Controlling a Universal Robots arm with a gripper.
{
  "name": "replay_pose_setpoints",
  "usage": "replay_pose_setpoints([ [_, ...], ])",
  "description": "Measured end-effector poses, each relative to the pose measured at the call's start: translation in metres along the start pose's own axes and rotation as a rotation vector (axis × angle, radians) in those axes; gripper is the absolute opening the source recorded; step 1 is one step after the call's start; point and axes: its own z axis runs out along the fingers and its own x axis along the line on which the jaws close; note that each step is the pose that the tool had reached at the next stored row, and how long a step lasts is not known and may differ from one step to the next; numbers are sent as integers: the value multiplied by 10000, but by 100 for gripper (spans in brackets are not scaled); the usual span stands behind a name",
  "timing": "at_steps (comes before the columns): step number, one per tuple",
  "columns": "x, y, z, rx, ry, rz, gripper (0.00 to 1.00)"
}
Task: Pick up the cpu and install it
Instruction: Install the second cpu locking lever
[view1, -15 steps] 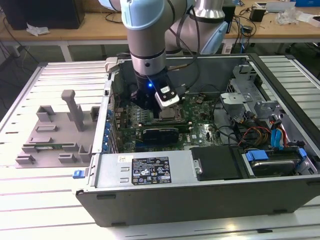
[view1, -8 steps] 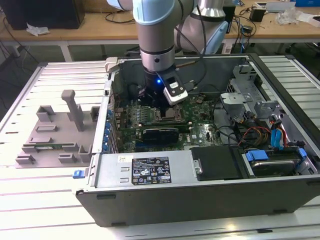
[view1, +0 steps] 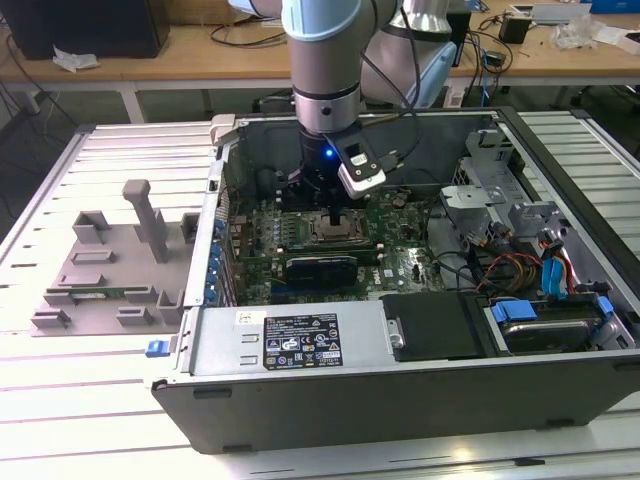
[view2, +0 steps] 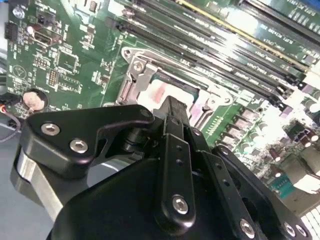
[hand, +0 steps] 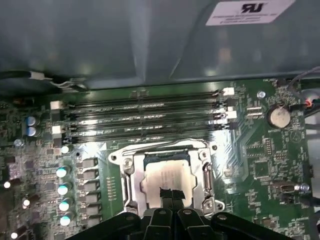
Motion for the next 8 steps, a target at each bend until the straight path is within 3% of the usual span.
replay_pose_setpoints([
  [1,0,0,0,-4,0,-6,11],
  [2,-1,1,0,-143,17,-74,11],
  [3,-2,1,0,-360,44,-219,11],
  [8,-3,1,-22,-376,47,-251,11],
])
